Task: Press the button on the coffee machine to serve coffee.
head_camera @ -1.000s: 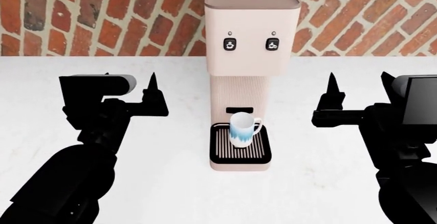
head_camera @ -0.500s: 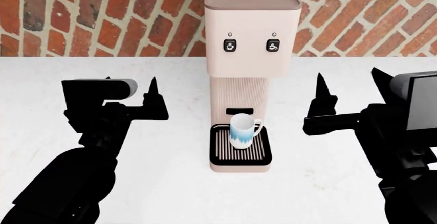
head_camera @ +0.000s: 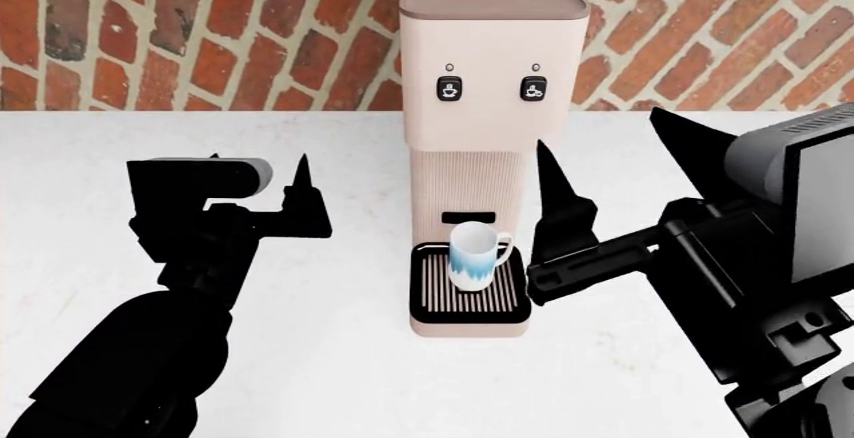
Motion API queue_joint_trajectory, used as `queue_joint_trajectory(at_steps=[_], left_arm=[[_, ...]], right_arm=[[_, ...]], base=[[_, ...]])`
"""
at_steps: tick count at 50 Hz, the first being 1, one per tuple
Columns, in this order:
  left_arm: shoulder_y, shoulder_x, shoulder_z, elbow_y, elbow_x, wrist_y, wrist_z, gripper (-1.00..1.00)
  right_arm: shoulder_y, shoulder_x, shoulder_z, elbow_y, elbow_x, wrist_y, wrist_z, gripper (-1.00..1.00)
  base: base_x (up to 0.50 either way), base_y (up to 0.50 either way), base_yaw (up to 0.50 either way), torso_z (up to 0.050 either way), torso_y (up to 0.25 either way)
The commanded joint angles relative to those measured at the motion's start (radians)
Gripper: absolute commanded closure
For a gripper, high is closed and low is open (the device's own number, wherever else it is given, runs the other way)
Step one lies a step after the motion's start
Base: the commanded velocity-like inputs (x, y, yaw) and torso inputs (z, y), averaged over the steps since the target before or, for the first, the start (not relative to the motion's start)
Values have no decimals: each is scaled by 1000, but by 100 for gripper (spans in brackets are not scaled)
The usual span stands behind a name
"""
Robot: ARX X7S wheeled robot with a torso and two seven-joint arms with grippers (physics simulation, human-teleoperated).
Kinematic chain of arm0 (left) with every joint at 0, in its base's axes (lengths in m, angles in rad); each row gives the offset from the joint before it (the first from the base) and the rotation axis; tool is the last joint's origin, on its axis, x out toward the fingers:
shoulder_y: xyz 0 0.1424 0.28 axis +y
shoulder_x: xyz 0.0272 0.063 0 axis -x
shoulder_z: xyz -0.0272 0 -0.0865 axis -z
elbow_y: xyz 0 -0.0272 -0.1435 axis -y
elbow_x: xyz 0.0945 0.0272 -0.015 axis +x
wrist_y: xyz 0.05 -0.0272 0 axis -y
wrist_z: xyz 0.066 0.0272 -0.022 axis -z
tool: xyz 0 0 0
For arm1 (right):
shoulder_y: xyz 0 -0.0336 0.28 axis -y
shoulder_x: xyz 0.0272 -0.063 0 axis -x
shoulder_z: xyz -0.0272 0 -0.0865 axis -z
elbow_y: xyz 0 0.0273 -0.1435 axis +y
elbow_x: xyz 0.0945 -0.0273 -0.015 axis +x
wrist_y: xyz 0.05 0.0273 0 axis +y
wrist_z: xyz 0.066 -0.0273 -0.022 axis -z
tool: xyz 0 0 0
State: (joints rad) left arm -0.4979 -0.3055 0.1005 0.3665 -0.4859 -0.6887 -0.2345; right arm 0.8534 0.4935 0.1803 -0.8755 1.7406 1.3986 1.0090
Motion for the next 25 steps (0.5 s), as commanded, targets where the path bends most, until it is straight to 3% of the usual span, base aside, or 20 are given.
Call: queue_joint_trajectory(at_steps=[1, 13, 14, 25], left_arm=[[-3, 2, -1, -3, -9, 1, -3, -100], [-3, -2, -1, -8, -15, 5, -4, -100], [-7, -2, 1, -10, -14, 4, -6, -100], [3, -10, -2, -19, -14, 17, -3, -100]], right_arm=[[67, -48, -63, 47, 107, -30, 40, -100], [121, -41, -111, 53, 150, -74, 89, -100], [120, -38, -108, 50, 149, -76, 90, 100], [134, -35, -135, 65, 55, -33, 80, 100]], base=[[0, 0, 0, 0, 0], [0, 0, 0, 0, 0], [0, 0, 0, 0, 0], [0, 0, 0, 0, 0]])
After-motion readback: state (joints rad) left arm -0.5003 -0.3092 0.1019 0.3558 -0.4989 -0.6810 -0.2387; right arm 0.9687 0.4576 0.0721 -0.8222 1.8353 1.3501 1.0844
